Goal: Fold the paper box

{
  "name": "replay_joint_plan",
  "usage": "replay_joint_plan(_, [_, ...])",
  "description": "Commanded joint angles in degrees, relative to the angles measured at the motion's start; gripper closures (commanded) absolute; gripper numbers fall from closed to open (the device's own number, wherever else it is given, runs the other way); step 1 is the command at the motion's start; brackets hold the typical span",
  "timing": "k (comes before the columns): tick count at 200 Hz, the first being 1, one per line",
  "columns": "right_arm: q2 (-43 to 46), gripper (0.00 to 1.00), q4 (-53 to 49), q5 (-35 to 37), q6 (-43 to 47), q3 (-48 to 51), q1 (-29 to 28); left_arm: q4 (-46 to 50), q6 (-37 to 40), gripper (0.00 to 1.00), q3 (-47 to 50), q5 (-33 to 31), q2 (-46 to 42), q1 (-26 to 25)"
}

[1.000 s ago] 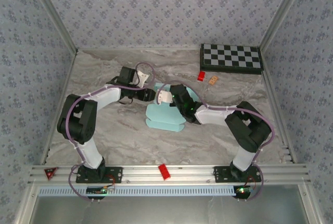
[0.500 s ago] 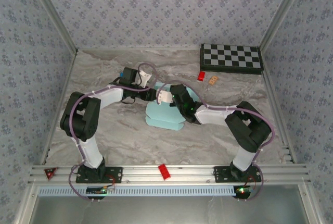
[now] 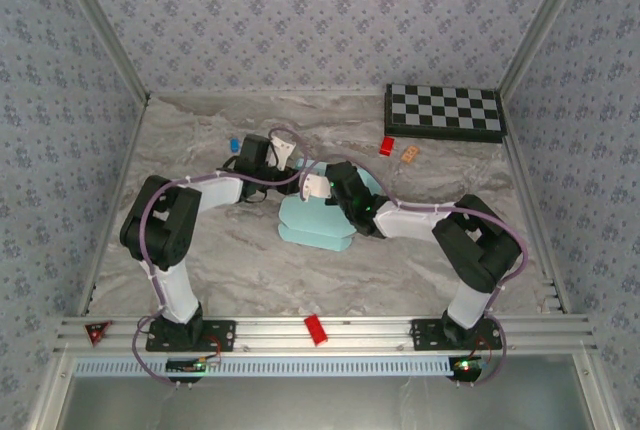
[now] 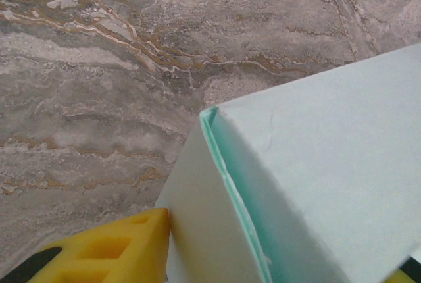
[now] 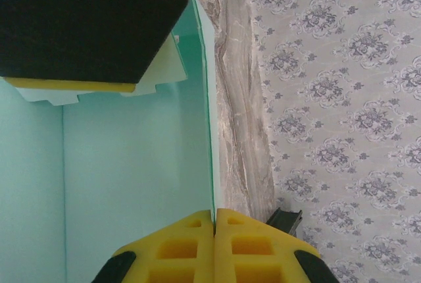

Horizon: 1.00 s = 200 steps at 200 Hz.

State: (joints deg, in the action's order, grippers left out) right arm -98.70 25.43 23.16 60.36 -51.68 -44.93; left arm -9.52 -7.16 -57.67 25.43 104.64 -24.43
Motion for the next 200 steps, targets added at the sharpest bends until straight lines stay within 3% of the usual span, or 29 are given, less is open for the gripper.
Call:
replay_joint_plan(1, [-0.38,1.00,-0.76,-1.91,-1.80,-1.49,-0.70,-3.63,-0.62,0.58,0.45,-1.48,0.48,-0.50])
replay_joint_plan(72, [-0.54,1.00,-0.43,-1.18,-2.52,-2.09,-0.92,-2.45,0.68,0.70,0.72,-4.79,0.14,-2.32])
replay_joint_plan(117, [-0.01,1.00,-0.12,-0.73,-3.32,-2.26,-1.22,-1.35,1.94,0.85,0.68,-7.67,-0.62,-3.86])
replay_joint_plan(162, [0.21,1.00,0.58,0.26,-3.93,-2.47,-1.30,-0.27,1.64,0.91,0.58,-10.34,-1.93,-4.73])
replay_joint_plan(181, [0.73,0.92,0.94,1.07,-4.60,-2.64,-1.30,0.73,1.75,0.92,0.66,-12.18,-2.88,-5.18])
replay_joint_plan(200, [1.93,0.76,0.41,1.69,-6.28,-2.99,-1.67,2.19,1.63,0.93,0.65,-13.73,-3.84,-5.67])
